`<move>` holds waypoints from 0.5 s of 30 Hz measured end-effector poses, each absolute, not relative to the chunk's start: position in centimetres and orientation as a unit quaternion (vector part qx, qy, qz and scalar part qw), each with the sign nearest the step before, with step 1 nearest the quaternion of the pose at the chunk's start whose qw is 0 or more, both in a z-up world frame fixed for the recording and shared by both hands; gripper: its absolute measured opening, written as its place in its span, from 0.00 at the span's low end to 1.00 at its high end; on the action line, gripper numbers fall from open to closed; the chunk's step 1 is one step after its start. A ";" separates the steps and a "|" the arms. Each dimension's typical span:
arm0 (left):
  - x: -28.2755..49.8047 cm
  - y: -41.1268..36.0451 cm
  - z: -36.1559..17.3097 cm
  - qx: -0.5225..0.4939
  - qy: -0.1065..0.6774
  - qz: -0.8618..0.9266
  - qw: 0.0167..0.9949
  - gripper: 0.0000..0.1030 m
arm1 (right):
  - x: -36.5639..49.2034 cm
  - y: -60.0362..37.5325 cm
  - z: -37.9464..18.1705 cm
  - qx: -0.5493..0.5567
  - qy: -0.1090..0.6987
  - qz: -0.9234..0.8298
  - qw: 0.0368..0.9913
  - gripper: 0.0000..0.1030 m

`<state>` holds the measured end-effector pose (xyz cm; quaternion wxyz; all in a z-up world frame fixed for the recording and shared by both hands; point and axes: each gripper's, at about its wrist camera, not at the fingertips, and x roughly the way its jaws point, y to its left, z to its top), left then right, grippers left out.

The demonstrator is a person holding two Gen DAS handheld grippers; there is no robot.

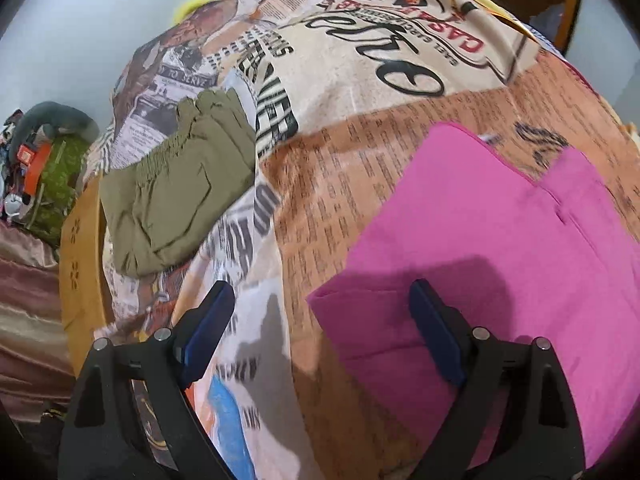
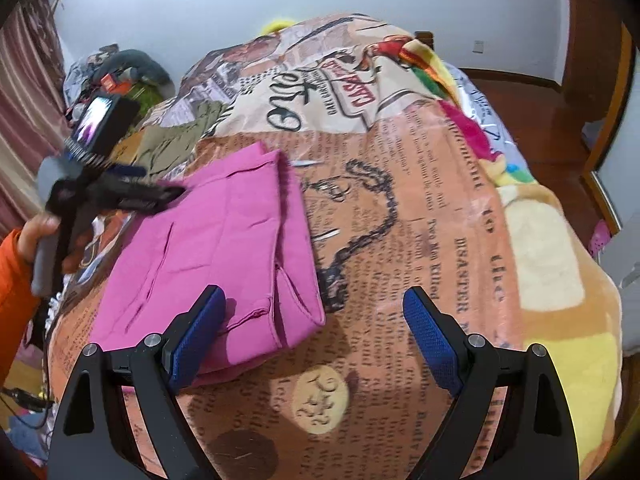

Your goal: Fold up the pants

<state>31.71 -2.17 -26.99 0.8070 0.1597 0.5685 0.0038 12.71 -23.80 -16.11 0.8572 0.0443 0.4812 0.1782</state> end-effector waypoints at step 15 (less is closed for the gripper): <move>20.6 -1.2 -24.8 0.127 0.548 -0.034 0.826 0.88 | 11.9 -24.3 -15.8 0.069 0.480 0.179 0.856 0.86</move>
